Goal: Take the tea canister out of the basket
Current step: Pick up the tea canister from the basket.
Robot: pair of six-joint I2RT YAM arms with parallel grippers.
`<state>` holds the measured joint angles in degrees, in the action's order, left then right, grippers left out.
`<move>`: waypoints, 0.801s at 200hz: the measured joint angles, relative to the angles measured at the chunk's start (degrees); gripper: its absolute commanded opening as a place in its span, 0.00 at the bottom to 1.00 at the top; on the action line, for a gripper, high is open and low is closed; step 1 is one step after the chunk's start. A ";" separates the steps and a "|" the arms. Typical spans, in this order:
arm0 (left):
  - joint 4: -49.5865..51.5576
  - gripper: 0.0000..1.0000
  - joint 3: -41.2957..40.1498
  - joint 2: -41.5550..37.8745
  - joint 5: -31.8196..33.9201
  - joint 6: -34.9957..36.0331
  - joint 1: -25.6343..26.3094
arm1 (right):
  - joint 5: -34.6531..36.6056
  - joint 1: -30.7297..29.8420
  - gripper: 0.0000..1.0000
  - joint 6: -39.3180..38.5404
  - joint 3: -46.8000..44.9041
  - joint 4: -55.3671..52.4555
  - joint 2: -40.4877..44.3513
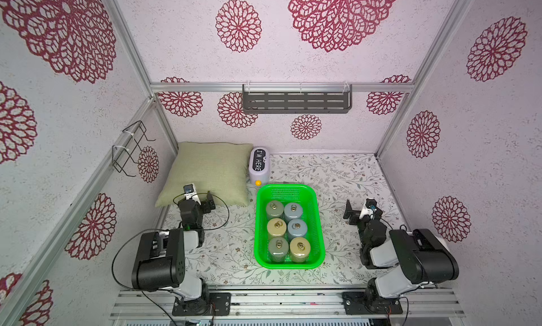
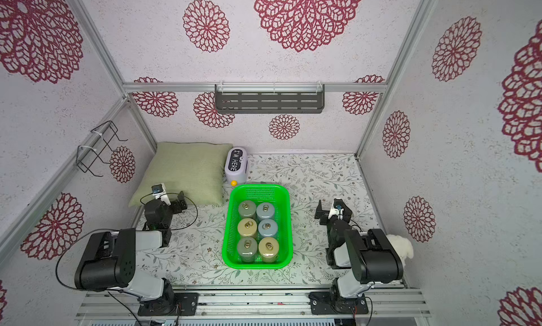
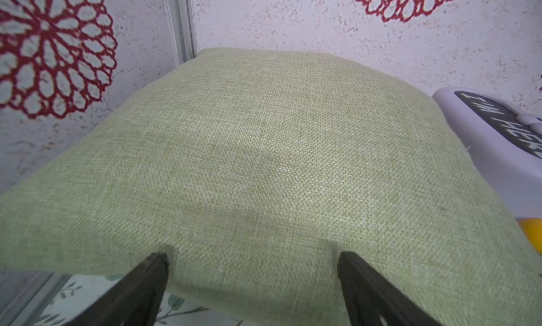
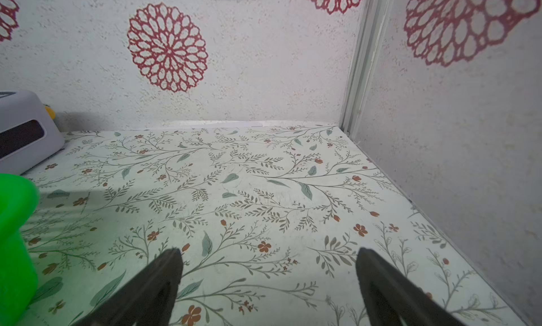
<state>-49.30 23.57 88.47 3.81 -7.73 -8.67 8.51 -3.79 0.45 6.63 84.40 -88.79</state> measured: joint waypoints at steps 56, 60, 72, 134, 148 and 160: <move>0.35 0.97 0.00 0.00 0.00 0.00 0.00 | -0.61 0.00 0.99 -0.07 0.00 -0.09 0.00; 0.35 0.97 0.00 0.00 0.00 0.00 0.00 | -0.87 0.00 0.99 -0.11 0.00 -0.13 0.00; 0.35 0.97 0.00 0.00 0.02 0.00 0.00 | -1.51 0.00 0.99 -0.48 0.00 -0.33 0.00; 0.37 0.97 0.00 0.00 0.02 0.00 0.00 | -1.29 0.00 0.99 -0.66 0.00 -0.42 0.00; 0.44 0.97 0.00 0.00 0.42 -0.02 0.00 | -0.11 0.00 0.99 -0.39 0.00 -0.57 0.00; 1.03 0.97 0.02 -0.37 1.14 -0.04 0.00 | 0.96 0.00 0.99 -0.24 0.00 -0.72 0.00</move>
<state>-48.27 23.59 88.09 4.95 -7.77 -8.67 9.47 -3.79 0.21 6.63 83.68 -88.79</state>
